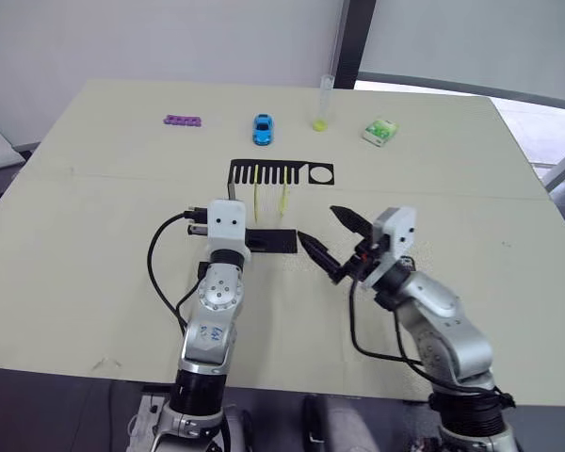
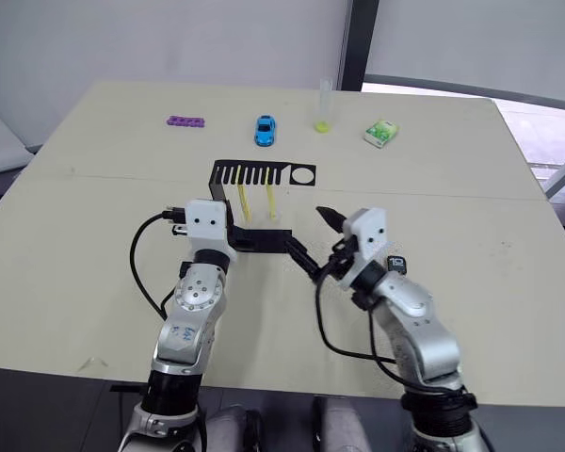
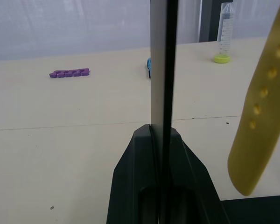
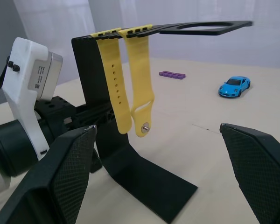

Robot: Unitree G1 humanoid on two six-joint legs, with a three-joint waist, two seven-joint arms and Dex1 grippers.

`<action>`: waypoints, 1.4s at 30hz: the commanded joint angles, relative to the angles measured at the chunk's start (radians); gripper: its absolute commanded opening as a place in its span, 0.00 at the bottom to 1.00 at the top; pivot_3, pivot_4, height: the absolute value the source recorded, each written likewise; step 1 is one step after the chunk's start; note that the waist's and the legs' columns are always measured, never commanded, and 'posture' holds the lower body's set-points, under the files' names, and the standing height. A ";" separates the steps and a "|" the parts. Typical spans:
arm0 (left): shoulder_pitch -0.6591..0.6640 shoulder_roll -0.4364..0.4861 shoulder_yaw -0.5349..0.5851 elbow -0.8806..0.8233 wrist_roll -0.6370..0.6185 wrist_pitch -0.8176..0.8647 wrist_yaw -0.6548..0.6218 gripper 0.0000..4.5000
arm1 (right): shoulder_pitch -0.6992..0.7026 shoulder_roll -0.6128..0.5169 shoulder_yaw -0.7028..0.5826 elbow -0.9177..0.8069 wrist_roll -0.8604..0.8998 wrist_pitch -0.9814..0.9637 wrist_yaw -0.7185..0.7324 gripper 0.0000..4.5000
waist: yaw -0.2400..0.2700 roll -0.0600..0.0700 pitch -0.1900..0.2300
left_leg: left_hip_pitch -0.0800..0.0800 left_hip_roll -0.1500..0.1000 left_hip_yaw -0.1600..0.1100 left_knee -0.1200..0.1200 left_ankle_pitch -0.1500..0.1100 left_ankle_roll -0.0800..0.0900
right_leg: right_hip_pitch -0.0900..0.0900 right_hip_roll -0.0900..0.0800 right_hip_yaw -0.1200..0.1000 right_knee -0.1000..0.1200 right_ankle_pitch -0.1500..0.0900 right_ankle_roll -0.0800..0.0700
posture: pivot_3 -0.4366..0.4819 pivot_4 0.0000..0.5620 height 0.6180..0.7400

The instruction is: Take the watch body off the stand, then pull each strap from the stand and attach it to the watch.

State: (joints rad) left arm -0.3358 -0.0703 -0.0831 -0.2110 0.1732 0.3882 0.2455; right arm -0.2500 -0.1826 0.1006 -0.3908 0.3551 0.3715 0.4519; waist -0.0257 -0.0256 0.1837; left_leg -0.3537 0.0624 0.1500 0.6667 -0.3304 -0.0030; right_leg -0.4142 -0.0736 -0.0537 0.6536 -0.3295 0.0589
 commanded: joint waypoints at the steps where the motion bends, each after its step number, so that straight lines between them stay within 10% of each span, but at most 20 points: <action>1: 0.004 0.001 -0.004 -0.057 0.020 0.018 -0.008 0.01 | -0.007 0.052 0.055 -0.004 -0.062 -0.028 -0.074 1.00 | 0.000 0.000 0.000 | 0.000 0.000 0.000 0.000 0.000 0.000 | 0.000 0.000 0.000 0.000 0.000 0.000 | 0.48 0.27 1.00; 29: 0.026 -0.014 -0.010 -0.085 0.008 0.050 -0.021 0.01 | -0.200 0.231 0.066 0.305 -0.206 -0.205 -0.195 1.00 | -0.002 -0.001 0.000 | 0.000 0.000 0.000 -0.001 0.000 0.000 | 0.000 0.000 0.000 0.000 0.000 0.000 | 0.48 0.27 1.00; 32: 0.025 -0.014 -0.007 -0.085 0.009 0.050 -0.023 0.00 | -0.199 0.234 0.066 0.306 -0.207 -0.212 -0.194 0.82 | -0.002 -0.001 0.000 | 0.000 0.000 0.000 -0.001 0.000 0.000 | 0.000 0.000 0.000 0.000 0.000 0.000 | 0.48 0.27 1.00; 39: 0.028 -0.013 -0.006 -0.085 0.010 0.047 -0.026 0.00 | -0.199 0.226 0.073 0.295 -0.196 -0.245 -0.161 0.06 | -0.003 -0.001 0.000 | 0.000 0.000 0.000 -0.001 0.000 0.000 | 0.000 0.000 0.000 0.000 0.000 0.000 | 0.48 0.27 1.00; 42: 0.032 -0.009 -0.004 -0.087 0.012 0.043 -0.026 0.00 | -0.200 0.218 0.078 0.293 -0.199 -0.269 -0.141 0.02 | -0.002 -0.001 0.000 | 0.000 0.000 0.000 -0.001 0.000 0.000 | 0.000 0.000 0.000 0.000 0.000 0.000 | 0.48 0.27 1.00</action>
State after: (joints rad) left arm -0.3092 -0.0765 -0.0865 -0.2679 0.1766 0.4342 0.2240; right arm -0.4334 0.0339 0.1732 -0.0653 0.1457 0.1479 0.2830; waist -0.0281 -0.0262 0.1834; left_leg -0.3541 0.0625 0.1498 0.6658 -0.3307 -0.0027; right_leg -0.4146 -0.0740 -0.0540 0.6531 -0.3295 0.0589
